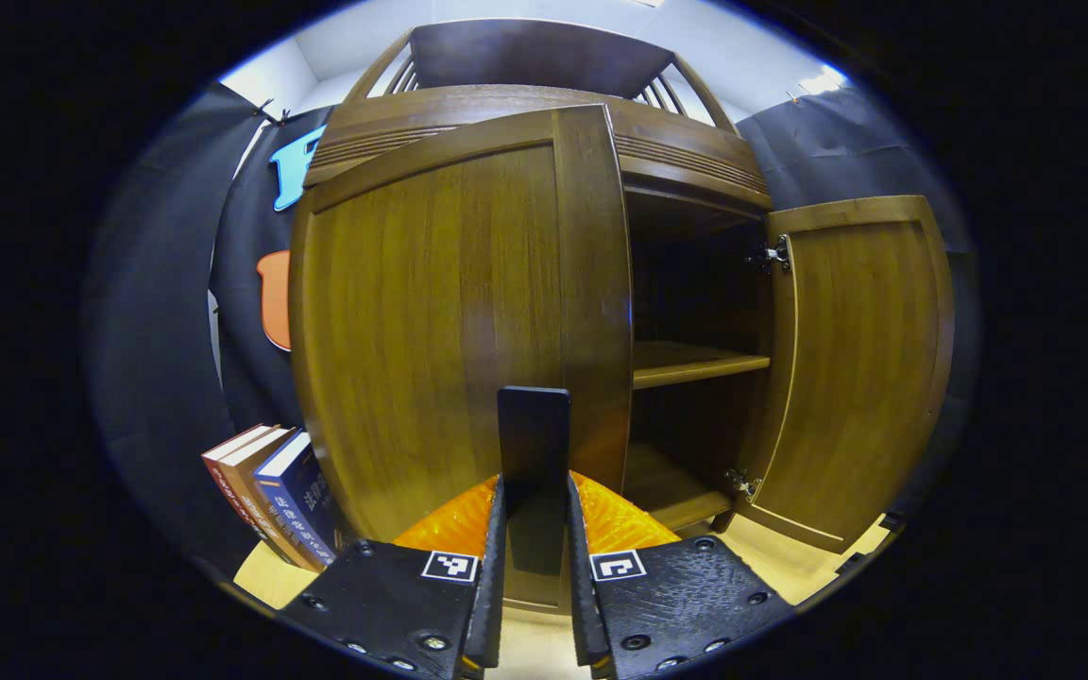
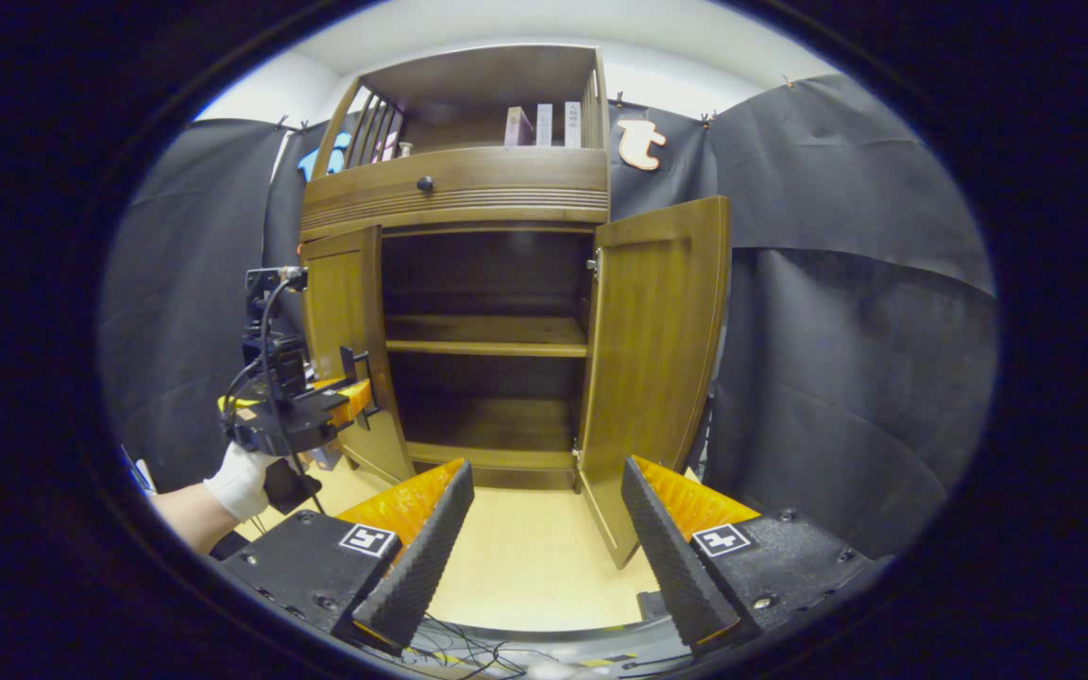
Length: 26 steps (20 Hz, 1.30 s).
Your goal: Open the right door of the double-door shoe cabinet with the right hand, and open the left door with the left hand.
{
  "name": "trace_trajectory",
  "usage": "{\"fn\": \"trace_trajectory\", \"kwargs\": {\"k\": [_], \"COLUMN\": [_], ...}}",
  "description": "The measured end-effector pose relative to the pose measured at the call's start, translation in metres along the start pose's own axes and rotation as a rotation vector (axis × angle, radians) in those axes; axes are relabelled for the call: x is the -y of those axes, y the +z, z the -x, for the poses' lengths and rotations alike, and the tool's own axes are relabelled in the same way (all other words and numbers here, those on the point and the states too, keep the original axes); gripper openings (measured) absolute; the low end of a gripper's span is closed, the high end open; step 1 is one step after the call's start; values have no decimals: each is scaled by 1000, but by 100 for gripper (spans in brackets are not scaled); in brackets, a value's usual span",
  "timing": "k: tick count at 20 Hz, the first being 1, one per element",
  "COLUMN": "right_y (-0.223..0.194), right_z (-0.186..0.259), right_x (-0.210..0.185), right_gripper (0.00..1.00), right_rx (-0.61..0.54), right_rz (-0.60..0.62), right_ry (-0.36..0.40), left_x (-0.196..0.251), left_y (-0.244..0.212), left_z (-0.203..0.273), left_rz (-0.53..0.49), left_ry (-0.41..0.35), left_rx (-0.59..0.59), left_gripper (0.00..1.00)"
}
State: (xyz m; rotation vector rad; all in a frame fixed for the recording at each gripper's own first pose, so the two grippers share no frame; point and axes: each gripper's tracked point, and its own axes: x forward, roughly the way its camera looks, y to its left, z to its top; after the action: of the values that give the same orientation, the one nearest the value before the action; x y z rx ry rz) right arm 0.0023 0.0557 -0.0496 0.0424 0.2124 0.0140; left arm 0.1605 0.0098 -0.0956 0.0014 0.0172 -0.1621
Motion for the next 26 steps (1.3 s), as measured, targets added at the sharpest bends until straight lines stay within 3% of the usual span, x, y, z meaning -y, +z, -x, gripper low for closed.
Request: {"fn": "trace_trajectory", "kwargs": {"k": [11,12,15,16,21,22,25,26], "right_y": [-8,-8,-10,-10,-16,-17,-19,-19], "right_z": [-10,-11,-11,-11,-13,-13,-15,-14], "right_x": [-32,-35,-40,-43,-50,-51,-56,-57], "right_gripper": [100,99,100,99,100,100,100,99], "right_rx": [-12,-13,-17,-18,-25,-26,-33,-34], "right_rz": [23,25,26,27,31,32,25,22], "right_ry": [85,93,115,122,148,152,167,171], "left_x": [-42,-46,-55,-55,-78,-84,-97,-100], "left_y": [-7,-7,-16,-12,-14,-14,-16,-15], "left_z": [66,69,66,77,99,96,108,112], "left_rz": [26,30,49,56,37,35,41,34], "left_ry": [67,73,105,115,152,162,182,177], "left_rx": [-19,-22,-33,-25,-28,-27,-33,-29], "left_gripper": [28,37,37,13,13,6,5,1]}}
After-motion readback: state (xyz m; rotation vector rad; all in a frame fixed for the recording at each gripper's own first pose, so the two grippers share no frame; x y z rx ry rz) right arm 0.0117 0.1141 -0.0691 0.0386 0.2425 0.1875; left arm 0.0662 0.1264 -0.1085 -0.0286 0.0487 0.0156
